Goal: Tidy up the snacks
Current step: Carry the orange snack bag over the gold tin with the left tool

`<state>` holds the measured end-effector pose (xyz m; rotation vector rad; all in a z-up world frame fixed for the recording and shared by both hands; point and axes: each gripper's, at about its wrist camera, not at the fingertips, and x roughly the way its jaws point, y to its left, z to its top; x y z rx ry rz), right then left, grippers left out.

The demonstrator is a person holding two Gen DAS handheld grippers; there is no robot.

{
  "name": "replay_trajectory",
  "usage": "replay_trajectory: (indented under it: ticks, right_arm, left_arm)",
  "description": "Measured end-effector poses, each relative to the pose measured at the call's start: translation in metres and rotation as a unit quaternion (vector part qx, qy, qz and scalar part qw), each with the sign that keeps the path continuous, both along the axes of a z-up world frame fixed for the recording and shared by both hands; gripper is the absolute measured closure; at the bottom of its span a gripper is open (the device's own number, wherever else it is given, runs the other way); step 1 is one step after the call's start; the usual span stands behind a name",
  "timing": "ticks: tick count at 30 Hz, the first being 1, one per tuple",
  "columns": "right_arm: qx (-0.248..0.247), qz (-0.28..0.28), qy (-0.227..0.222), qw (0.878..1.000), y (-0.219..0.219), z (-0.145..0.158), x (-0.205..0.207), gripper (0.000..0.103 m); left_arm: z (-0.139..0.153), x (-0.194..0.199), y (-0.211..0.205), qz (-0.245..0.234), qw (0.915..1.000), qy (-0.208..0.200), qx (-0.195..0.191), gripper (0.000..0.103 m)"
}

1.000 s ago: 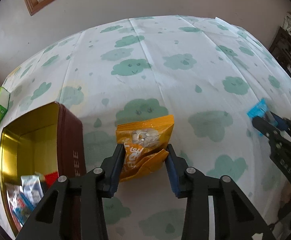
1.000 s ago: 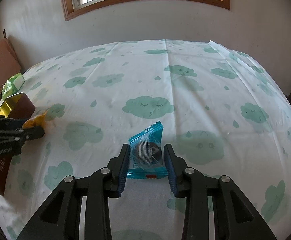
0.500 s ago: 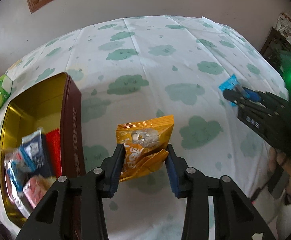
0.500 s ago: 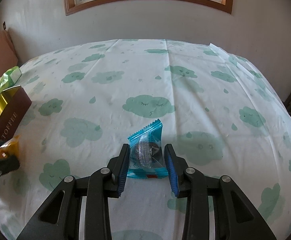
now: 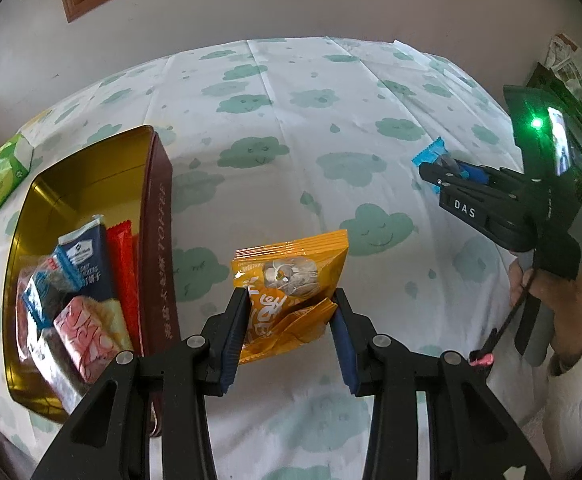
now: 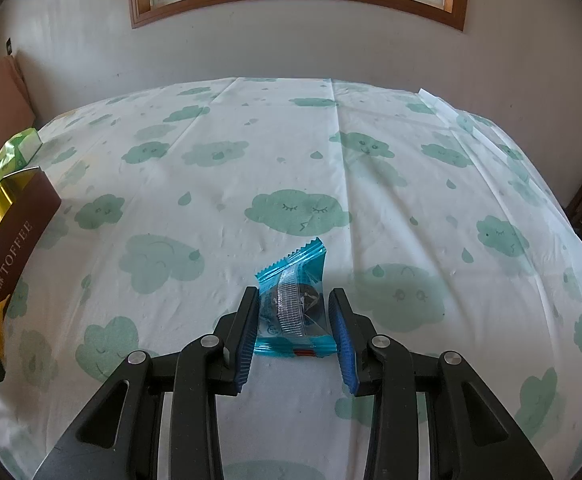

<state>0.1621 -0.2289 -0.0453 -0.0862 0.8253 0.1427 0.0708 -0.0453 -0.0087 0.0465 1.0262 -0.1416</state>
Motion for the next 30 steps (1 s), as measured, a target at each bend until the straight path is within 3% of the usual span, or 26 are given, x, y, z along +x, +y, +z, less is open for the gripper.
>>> replay_trajectory:
  ticks: [12, 19, 30]
  right_arm:
    - [0.000, 0.000, 0.000, 1.000, 0.000, -0.001, 0.000, 0.065]
    - [0.000, 0.000, 0.000, 1.000, 0.000, -0.001, 0.000, 0.065]
    - [0.000, 0.000, 0.000, 1.000, 0.001, -0.001, 0.000, 0.065]
  left_arm:
    - [0.031, -0.015, 0.027, 0.028, 0.9990, -0.032, -0.009, 0.066]
    - [0.052, -0.017, 0.063, 0.068, 0.9960, -0.058, -0.002, 0.066]
    - [0.058, -0.012, 0.128, 0.139, 0.9879, -0.065, 0.022, 0.066]
